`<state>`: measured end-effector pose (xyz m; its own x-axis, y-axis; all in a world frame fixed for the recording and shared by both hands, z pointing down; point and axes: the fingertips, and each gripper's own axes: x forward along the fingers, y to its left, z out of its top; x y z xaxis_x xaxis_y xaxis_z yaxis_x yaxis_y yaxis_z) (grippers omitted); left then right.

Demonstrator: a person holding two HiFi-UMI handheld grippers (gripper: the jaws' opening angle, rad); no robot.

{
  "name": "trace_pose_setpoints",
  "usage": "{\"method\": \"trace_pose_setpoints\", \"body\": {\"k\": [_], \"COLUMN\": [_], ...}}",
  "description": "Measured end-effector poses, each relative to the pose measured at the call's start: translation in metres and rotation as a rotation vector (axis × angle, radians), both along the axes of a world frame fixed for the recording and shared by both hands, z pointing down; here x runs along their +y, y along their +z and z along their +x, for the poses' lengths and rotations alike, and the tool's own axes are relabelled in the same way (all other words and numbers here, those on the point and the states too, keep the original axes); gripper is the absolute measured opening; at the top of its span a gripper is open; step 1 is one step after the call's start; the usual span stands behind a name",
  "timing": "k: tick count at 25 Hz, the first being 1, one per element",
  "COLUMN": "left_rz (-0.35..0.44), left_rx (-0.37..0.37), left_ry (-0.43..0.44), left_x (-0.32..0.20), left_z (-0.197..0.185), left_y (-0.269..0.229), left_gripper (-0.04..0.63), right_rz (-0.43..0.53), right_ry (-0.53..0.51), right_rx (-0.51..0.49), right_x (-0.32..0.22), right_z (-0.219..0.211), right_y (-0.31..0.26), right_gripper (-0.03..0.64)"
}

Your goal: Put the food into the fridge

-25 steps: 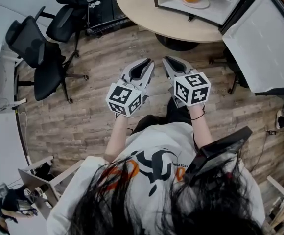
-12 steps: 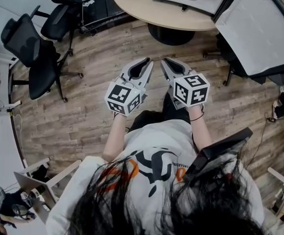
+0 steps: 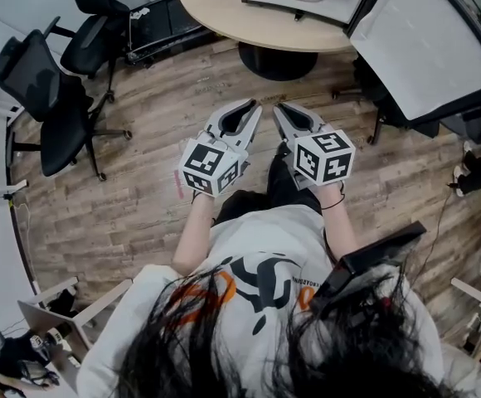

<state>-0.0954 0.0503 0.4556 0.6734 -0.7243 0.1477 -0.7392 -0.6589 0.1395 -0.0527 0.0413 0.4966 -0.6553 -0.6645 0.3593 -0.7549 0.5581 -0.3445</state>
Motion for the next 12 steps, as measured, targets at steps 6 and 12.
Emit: {"method": "trace_pose_setpoints", "body": {"k": [6, 12], "left_rz": [0.006, 0.009], "left_rx": [-0.004, -0.002], "left_ry": [0.001, -0.001], "left_x": [0.0024, 0.0009], "left_z": [0.0013, -0.0042], "left_y": [-0.0016, -0.0039], "left_gripper": [0.04, 0.04], "right_rz": [-0.012, -0.008], "right_ry": [0.008, 0.02], "right_rx": [0.0, -0.006], "right_x": [0.0033, 0.0008], "right_z": [0.0033, 0.0014], "right_y": [0.0038, 0.0014], "right_gripper": [0.046, 0.046]}}
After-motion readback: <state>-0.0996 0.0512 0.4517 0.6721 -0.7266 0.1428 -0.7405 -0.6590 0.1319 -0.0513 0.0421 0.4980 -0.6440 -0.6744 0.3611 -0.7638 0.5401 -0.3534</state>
